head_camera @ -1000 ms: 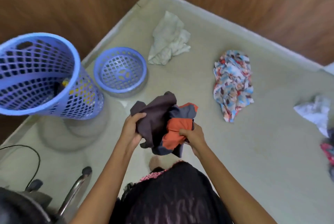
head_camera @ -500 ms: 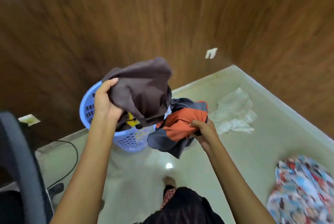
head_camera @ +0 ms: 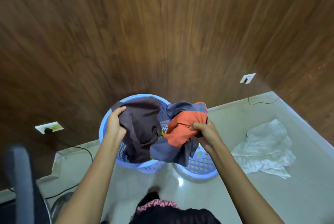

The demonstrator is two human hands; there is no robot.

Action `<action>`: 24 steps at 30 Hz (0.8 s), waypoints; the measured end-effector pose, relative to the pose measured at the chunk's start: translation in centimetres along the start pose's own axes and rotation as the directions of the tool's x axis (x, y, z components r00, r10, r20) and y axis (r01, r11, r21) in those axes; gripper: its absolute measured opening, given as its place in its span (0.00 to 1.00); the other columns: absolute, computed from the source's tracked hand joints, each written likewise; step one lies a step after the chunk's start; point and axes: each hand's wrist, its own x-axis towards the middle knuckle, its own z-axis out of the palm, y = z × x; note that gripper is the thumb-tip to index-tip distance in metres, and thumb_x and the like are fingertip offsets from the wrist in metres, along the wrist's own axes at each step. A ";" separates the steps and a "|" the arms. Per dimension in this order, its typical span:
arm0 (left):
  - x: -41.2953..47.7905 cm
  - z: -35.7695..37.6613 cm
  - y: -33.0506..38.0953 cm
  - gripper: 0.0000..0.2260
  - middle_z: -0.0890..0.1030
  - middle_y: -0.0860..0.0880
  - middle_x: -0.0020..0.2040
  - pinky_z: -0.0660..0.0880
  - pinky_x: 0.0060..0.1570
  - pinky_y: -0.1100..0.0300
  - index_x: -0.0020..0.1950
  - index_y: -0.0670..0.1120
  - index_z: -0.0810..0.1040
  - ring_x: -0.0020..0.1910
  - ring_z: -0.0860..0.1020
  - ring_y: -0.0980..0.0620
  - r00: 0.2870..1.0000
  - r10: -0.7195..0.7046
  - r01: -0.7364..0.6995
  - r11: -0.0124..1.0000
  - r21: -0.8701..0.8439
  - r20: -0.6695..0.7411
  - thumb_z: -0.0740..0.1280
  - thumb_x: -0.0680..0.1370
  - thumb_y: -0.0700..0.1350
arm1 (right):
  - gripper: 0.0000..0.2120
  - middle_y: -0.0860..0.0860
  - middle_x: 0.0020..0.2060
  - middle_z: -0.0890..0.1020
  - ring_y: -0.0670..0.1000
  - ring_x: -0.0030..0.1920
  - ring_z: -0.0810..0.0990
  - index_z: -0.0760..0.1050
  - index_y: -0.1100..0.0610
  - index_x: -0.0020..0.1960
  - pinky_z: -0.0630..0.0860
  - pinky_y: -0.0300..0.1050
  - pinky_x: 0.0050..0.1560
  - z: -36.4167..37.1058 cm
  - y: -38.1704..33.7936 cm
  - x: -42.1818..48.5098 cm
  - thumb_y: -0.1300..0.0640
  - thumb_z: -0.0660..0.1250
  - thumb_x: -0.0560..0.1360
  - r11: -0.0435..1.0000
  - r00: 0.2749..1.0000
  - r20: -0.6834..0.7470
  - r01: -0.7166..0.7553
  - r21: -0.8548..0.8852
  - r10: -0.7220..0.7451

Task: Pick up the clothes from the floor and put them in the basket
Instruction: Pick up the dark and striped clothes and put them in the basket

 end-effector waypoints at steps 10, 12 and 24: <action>10.9 -3.4 1.7 0.26 0.73 0.45 0.59 0.67 0.46 0.49 0.72 0.52 0.56 0.63 0.73 0.46 0.993 -0.073 0.112 0.837 0.536 -0.094 0.60 0.78 0.39 | 0.15 0.49 0.24 0.75 0.48 0.30 0.73 0.70 0.56 0.38 0.76 0.40 0.30 10.2 0.7 6.6 0.74 0.61 0.59 0.990 0.991 0.087 -0.111 0.084 0.104; 12.4 -3.7 2.0 0.25 0.75 0.47 0.52 0.68 0.47 0.49 0.72 0.51 0.57 0.58 0.74 0.47 0.992 -0.079 0.118 0.835 0.537 -0.096 0.60 0.78 0.39 | 0.16 0.50 0.29 0.75 0.49 0.33 0.72 0.70 0.54 0.40 0.75 0.42 0.31 11.4 1.5 8.2 0.76 0.60 0.65 0.988 0.987 0.045 -0.153 0.007 0.153; 14.3 -2.7 -3.5 0.18 0.77 0.44 0.58 0.68 0.65 0.45 0.68 0.46 0.67 0.55 0.77 0.44 0.926 -0.376 0.259 0.700 0.666 0.035 0.60 0.79 0.38 | 0.04 0.54 0.43 0.76 0.52 0.39 0.76 0.73 0.55 0.48 0.75 0.46 0.41 6.2 8.2 7.7 0.63 0.62 0.75 0.839 0.895 -0.266 -0.434 -0.329 0.359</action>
